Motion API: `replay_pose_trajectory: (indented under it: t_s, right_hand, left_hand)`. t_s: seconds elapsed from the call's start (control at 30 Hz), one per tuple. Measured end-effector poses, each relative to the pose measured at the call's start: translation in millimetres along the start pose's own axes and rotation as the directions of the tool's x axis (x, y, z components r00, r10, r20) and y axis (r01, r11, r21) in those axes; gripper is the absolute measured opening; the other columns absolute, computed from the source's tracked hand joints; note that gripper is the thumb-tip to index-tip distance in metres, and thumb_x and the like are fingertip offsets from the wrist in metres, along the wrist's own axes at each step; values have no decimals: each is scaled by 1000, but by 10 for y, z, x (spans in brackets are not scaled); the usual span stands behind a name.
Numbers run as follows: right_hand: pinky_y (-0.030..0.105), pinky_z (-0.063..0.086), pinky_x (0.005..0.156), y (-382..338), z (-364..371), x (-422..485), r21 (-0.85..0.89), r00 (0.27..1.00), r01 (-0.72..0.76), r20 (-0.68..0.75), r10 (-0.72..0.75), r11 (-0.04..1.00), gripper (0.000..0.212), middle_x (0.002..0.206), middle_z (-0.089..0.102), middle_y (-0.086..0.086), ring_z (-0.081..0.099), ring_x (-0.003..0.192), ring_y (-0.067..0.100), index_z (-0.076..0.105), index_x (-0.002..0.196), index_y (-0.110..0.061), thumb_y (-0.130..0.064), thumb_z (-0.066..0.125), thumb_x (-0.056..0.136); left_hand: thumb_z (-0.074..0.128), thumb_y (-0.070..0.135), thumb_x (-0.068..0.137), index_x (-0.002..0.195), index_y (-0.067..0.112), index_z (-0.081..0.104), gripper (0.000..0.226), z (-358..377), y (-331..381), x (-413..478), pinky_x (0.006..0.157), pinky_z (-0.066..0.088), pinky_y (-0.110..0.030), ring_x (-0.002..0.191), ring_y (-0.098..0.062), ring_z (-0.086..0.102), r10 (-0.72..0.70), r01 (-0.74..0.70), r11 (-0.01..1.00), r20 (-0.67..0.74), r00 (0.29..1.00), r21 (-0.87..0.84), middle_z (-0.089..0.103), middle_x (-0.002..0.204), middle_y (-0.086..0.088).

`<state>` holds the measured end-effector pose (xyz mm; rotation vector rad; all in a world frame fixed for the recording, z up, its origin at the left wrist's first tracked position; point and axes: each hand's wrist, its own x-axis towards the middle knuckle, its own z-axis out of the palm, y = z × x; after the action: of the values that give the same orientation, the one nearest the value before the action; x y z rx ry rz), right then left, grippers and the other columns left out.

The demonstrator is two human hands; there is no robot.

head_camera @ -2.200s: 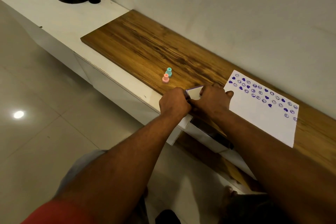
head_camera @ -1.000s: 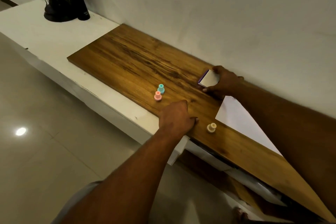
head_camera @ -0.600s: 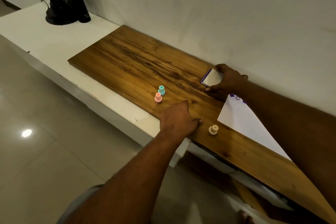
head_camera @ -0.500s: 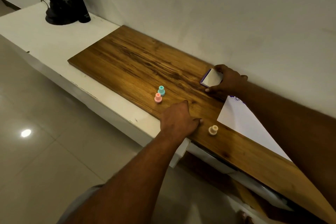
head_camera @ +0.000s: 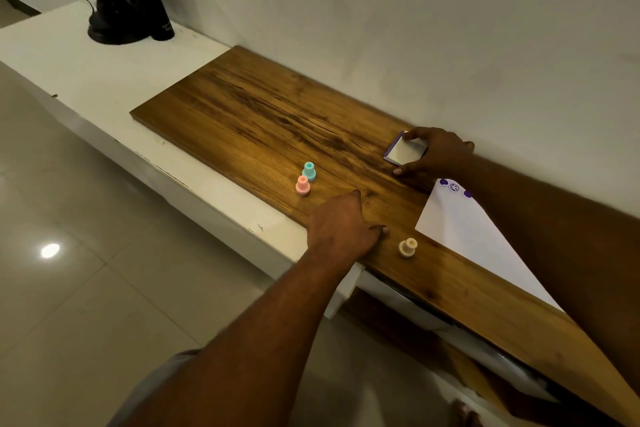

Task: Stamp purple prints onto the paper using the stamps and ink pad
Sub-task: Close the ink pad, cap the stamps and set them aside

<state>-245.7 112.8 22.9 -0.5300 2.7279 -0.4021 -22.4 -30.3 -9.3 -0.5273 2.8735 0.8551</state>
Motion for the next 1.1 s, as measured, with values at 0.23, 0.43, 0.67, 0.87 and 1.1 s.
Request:
replay_pose_trajectory:
  t_s: [0.23, 0.43, 0.67, 0.87, 1.1]
  right_hand:
    - [53, 38, 102, 124, 28, -22, -68, 997, 59, -52, -63, 996, 125, 145, 56, 0, 54, 129, 30, 50, 144, -40, -106, 52, 38]
    - [53, 37, 102, 233, 53, -32, -54, 993, 58, -100, -63, 997, 101, 147, 56, -1, 53, 131, 29, 46, 146, -39, -85, 73, 60]
    - [57, 41, 109, 237, 57, -59, 1, 995, 51, -90, -51, 999, 118, 149, 53, 4, 52, 133, 32, 35, 153, -28, -80, 79, 56]
    - [60, 40, 111, 186, -4, -149, 111, 984, 79, -167, -60, 991, 123, 157, 44, 7, 46, 139, 32, 31, 157, -25, -77, 77, 56]
    - [28, 58, 76, 192, -145, -957, 154, 913, 294, -339, -229, 943, 65, 113, 70, -12, 69, 91, 8, 63, 128, -28, -65, 76, 77]
  left_hand:
    - [65, 76, 84, 152, 26, 41, 88, 16, 1, -2, 107, 43, -42, 134, -25, 51, -15, 15, 1000, -2, 1000, 19, 55, 145, -2]
    - [67, 73, 84, 149, 25, 45, 83, 4, 7, -1, 105, 44, -42, 132, -25, 53, -5, 5, 1000, -14, 1000, -3, 58, 142, -1]
    - [67, 72, 85, 149, 25, 45, 83, 7, 0, -4, 105, 44, -41, 132, -24, 53, 9, -9, 1000, -32, 999, 6, 57, 143, -2]
    - [68, 72, 85, 147, 25, 46, 81, 15, -14, 2, 103, 45, -40, 129, -24, 54, 19, -19, 1000, -63, 998, 9, 59, 141, -2]
    - [70, 73, 82, 141, 26, 55, 77, -50, -42, 1, 89, 50, -37, 113, -21, 63, 1, 3, 1000, -107, 994, 30, 67, 120, 1]
